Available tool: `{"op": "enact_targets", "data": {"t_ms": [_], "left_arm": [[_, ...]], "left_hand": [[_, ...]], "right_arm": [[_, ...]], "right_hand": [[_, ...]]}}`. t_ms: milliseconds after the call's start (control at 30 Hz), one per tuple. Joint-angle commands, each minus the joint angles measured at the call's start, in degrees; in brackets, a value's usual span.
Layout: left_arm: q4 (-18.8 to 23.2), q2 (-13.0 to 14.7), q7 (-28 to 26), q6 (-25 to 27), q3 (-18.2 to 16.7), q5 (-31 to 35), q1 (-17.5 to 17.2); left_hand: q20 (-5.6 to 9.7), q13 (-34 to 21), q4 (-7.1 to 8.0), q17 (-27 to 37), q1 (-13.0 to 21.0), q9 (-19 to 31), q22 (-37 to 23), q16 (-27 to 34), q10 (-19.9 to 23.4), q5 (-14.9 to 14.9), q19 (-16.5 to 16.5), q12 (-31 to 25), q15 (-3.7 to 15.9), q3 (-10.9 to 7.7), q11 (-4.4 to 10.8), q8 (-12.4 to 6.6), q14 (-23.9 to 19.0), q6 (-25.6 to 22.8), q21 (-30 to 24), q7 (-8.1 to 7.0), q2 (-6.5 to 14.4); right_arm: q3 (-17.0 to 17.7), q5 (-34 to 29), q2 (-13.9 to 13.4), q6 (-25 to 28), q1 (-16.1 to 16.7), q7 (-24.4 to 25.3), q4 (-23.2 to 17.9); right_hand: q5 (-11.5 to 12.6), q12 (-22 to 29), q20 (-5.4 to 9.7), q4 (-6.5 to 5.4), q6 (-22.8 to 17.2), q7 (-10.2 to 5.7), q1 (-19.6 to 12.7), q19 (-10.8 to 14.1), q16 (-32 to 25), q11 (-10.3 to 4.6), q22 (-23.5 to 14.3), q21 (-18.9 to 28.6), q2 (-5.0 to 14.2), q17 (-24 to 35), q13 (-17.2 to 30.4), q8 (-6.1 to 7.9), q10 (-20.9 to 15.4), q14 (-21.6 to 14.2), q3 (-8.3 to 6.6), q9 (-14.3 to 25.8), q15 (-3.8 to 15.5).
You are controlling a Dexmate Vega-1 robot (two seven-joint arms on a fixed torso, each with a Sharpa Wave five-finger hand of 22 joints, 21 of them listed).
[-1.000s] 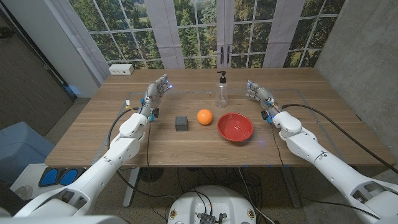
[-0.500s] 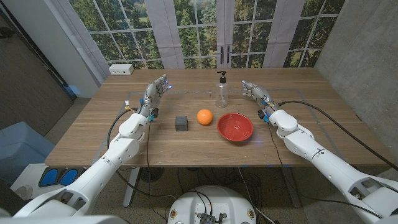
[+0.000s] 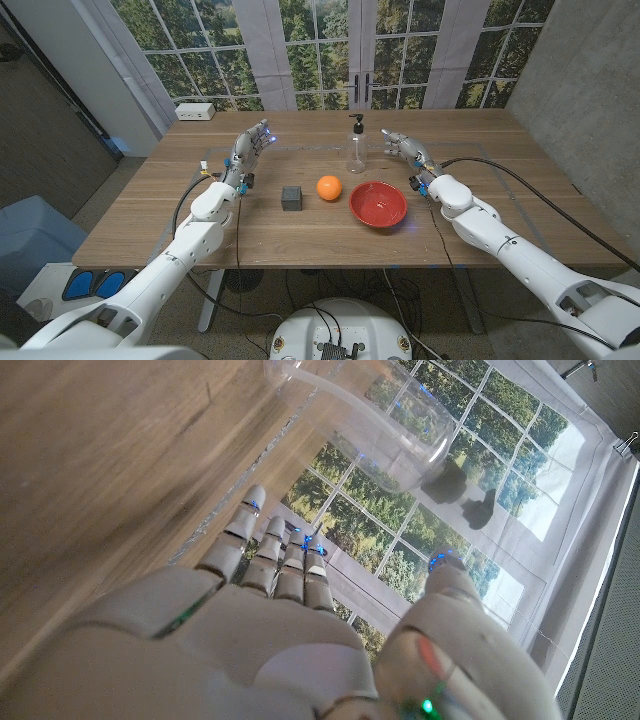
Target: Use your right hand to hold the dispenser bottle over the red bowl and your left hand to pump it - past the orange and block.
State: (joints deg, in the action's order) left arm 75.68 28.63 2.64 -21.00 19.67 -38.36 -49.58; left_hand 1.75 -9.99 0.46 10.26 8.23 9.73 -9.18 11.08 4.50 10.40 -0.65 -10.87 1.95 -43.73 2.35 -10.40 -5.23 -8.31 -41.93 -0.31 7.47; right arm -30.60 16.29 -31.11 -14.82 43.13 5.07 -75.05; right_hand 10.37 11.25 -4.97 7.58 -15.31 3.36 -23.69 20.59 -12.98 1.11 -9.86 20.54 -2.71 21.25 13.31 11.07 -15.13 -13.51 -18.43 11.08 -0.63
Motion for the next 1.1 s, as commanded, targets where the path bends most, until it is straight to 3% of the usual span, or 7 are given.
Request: {"op": "enact_targets", "data": {"t_ms": [33, 367, 667, 733, 800, 867, 1100], "left_arm": [[0.8, 0.25, -0.14, -0.02, -0.26, -0.28, -0.8], [1.97, 0.71, -0.57, 0.35, -0.35, -0.2, -1.51], [2.63, 1.1, -0.76, 0.54, -0.43, -0.06, -1.86], [2.48, 0.9, -0.76, 0.4, -0.47, -0.2, -1.84], [2.52, 0.96, -0.84, 0.52, -0.45, -0.13, -1.83], [2.45, 0.96, -0.83, 0.62, -0.47, -0.2, -1.79], [1.57, 0.71, -0.38, 0.72, -0.34, -0.35, -1.13]], "left_hand": [[0.04, -0.2, 0.12, 0.15, -0.53, 0.28, -0.28, 0.46, 0.68, 0.29, -0.5, -0.43, 1.04, -0.56, -0.13, -0.22, -0.57, -0.44, 0.25, 0.13, 2.43], [0.03, -0.21, 0.23, 0.15, -0.67, 0.29, -0.29, 0.42, 0.72, 0.3, -0.67, -0.39, 1.02, -0.67, -0.02, -0.18, -0.64, -0.48, 0.54, 0.14, 2.43], [0.01, -0.21, 0.31, 0.15, -0.78, 0.3, -0.3, 0.39, 0.8, 0.31, -0.79, -0.38, 1.01, -0.76, -0.04, -0.17, -0.73, -0.53, 0.78, 0.17, 2.42], [-0.07, -0.21, 0.33, 0.15, -0.81, 0.3, -0.3, 0.39, 0.82, 0.31, -0.83, -0.38, 0.98, -0.79, 0.1, -0.16, -0.77, -0.53, 0.85, 0.17, 2.41], [-0.07, -0.21, 0.37, 0.15, -0.84, 0.3, -0.3, 0.38, 0.88, 0.31, -0.86, -0.39, 0.99, -0.81, 0.09, -0.15, -0.77, -0.52, 0.92, 0.15, 2.41], [-0.08, -0.21, 0.38, 0.14, -0.86, 0.3, -0.3, 0.37, 0.89, 0.32, -0.9, -0.39, 0.99, -0.85, 0.08, -0.15, -0.8, -0.54, 0.98, 0.18, 2.42], [-0.15, -0.21, 0.45, 0.14, -0.97, 0.31, -0.31, 0.33, 0.87, 0.33, -1.05, -0.34, 1.03, -0.94, -0.08, -0.15, -0.83, -0.61, 1.21, 0.23, 2.4]], "right_arm": [[-1.08, -2.05, 0.31, -0.39, -0.64, 0.13, -0.25], [-1.97, -4.14, 0.27, -0.29, -1.25, 0.45, -0.25], [-3.17, -5.96, 0.69, -0.64, -2.62, -0.23, 0.82], [-3.33, -7.01, 0.84, -0.27, -2.54, 1.01, 0.48], [-3.63, -7.33, 0.91, -0.28, -3.09, 0.6, 0.95], [-3.74, -6.87, 1.12, -0.62, -3.46, -0.28, 1.51], [-4.98, -8.71, 1.58, -1.15, -5.2, -1.02, 2.95]], "right_hand": [[0.42, 0.26, 0.48, 0.53, 0.59, 0.08, -0.86, 0.65, 0.0, -0.1, -0.15, -0.07, 0.52, 0.04, 0.02, 0.16, 0.17, 0.14, -0.07, 0.09, -0.31], [0.46, 0.28, 0.98, 0.91, 1.12, 0.46, -1.47, 1.61, 0.05, 0.1, -0.07, -0.31, 0.53, -0.28, -0.05, 0.12, 0.32, 0.21, -0.13, 0.1, -0.28], [0.55, 0.04, 2.81, 1.3, 2.42, 0.34, -2.0, 0.92, 0.4, -0.16, -0.05, -1.2, -0.01, -0.62, -0.1, -0.17, 1.21, 1.02, 0.03, 0.1, 0.21], [0.69, -0.08, 1.9, 1.55, 3.03, 0.15, -2.39, 0.43, 0.63, -0.27, -0.05, -1.68, -0.46, -0.82, -0.12, -0.22, 1.79, 1.57, 0.12, 0.12, 0.17], [0.94, -0.14, -0.8, 1.7, 3.67, -0.25, -2.86, 0.05, 0.94, -0.55, -0.1, -2.31, -1.04, -1.14, -0.14, -0.15, 2.45, 2.45, 0.29, 0.16, 0.17], [0.98, -0.15, -1.05, 1.71, 3.8, -0.2, -2.92, 0.08, 0.96, -0.6, -0.1, -2.37, -1.11, -1.19, -0.14, -0.15, 2.55, 2.55, 0.31, 0.17, 0.12], [1.27, -0.13, 1.07, 1.84, 4.04, 0.12, -3.51, -0.03, 1.02, -0.68, -0.14, -2.87, -1.61, -1.5, -0.14, 0.01, 3.02, 2.88, 0.4, 0.22, -0.1]]}}
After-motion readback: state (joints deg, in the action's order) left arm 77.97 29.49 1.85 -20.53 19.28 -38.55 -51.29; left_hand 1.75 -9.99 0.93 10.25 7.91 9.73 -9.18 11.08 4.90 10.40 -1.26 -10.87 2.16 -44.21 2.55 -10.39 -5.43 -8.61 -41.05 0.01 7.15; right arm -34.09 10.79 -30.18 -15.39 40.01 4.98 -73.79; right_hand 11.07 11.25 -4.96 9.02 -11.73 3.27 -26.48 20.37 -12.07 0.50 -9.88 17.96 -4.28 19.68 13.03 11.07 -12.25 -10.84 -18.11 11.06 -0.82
